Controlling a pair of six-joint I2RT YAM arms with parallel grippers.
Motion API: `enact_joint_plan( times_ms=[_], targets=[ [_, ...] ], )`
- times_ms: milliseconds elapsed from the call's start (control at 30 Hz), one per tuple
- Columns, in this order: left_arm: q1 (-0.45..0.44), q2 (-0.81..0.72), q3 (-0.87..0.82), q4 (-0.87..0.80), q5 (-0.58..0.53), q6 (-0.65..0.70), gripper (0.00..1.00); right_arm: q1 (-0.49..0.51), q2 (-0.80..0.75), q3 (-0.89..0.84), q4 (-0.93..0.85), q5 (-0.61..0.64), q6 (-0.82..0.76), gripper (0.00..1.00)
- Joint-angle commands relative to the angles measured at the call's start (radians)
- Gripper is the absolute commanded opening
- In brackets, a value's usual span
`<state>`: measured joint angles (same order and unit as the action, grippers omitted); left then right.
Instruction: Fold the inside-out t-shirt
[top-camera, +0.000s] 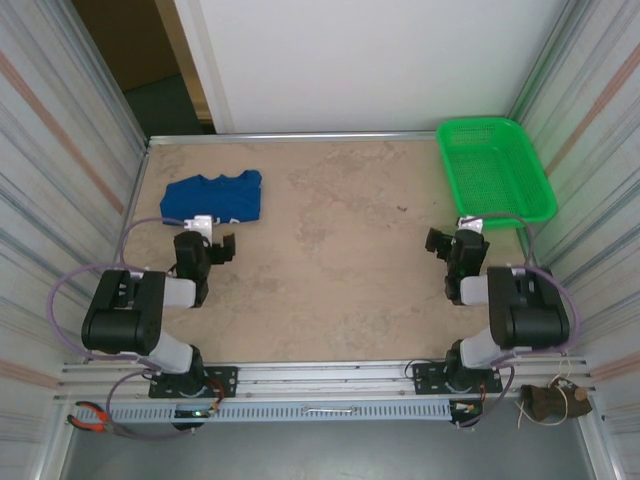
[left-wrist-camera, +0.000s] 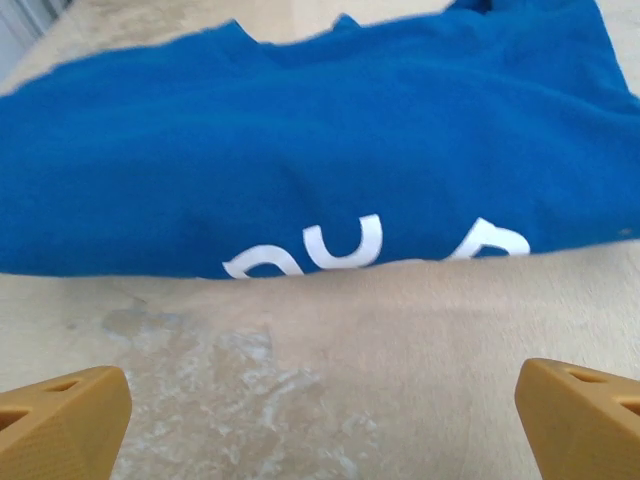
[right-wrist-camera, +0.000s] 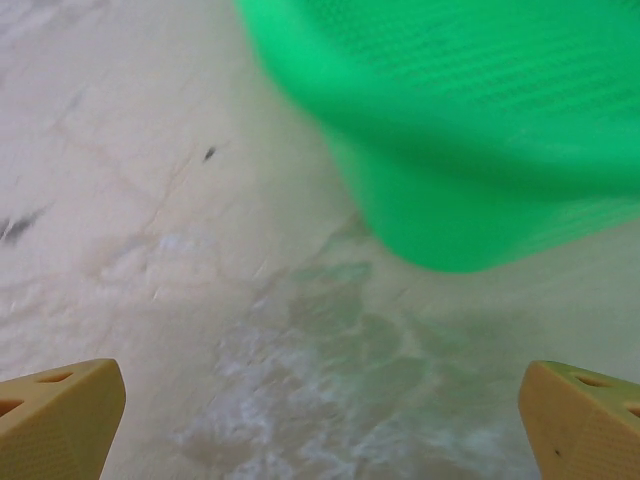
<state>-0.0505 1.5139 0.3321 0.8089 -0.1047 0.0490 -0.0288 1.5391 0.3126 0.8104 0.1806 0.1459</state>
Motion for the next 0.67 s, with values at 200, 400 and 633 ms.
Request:
enact_joint_plan(
  times_ms=[200,400,633],
  targets=[
    [0.043,0.003,0.086,-0.022,0.156,0.013,0.99,-0.008,0.002,0.092,-0.01,-0.143,-0.054,0.99],
    [0.033,-0.003,0.082,-0.028,0.147,0.023,0.99,-0.006,0.004,0.093,-0.001,-0.142,-0.055,0.99],
    [0.033,-0.003,0.082,-0.027,0.148,0.024,0.99,-0.002,-0.002,0.087,0.001,-0.135,-0.056,0.99]
  ],
)
